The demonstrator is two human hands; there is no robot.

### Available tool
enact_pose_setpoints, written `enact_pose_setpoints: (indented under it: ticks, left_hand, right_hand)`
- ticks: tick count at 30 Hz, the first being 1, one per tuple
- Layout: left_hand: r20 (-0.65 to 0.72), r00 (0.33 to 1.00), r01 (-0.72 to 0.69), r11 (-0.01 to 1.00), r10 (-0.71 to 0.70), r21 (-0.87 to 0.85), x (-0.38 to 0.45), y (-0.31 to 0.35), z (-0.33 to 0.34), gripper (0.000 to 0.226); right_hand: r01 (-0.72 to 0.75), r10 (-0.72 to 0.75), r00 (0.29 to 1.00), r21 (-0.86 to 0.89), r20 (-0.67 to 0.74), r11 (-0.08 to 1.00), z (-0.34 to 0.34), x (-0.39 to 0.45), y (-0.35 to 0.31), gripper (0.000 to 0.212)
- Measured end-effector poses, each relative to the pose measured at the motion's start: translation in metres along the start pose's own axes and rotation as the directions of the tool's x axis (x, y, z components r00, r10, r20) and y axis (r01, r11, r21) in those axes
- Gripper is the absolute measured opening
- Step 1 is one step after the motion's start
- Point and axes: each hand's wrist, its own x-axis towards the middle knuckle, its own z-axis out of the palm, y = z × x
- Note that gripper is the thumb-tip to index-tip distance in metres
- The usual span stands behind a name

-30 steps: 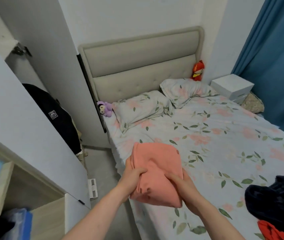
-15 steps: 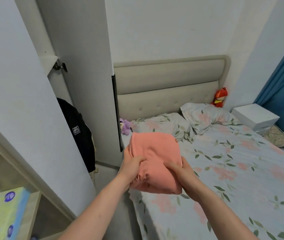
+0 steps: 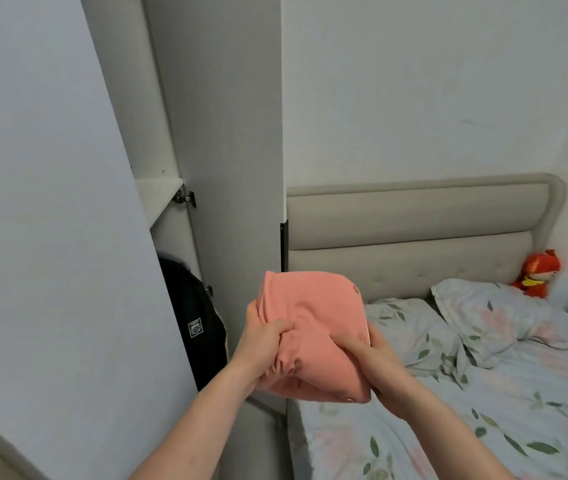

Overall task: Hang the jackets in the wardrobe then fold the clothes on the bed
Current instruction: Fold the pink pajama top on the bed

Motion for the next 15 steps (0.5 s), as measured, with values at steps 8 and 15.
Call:
enact_pose_setpoints:
  ticks: [8,15]
  left_hand:
    - [-0.124,0.992,-0.036,0.999,0.039,0.029,0.097,0.069,-0.033,0.073]
    - [-0.266,0.956,-0.116,0.992,0.125,0.052,0.191,0.125,-0.07,0.044]
  right_hand:
    - [0.058,-0.056,0.996,-0.023,0.064,0.998,0.042,0.123,-0.061,0.055]
    - [0.16,-0.158,0.98,-0.008,0.123,0.987,0.097,0.214,-0.118,0.05]
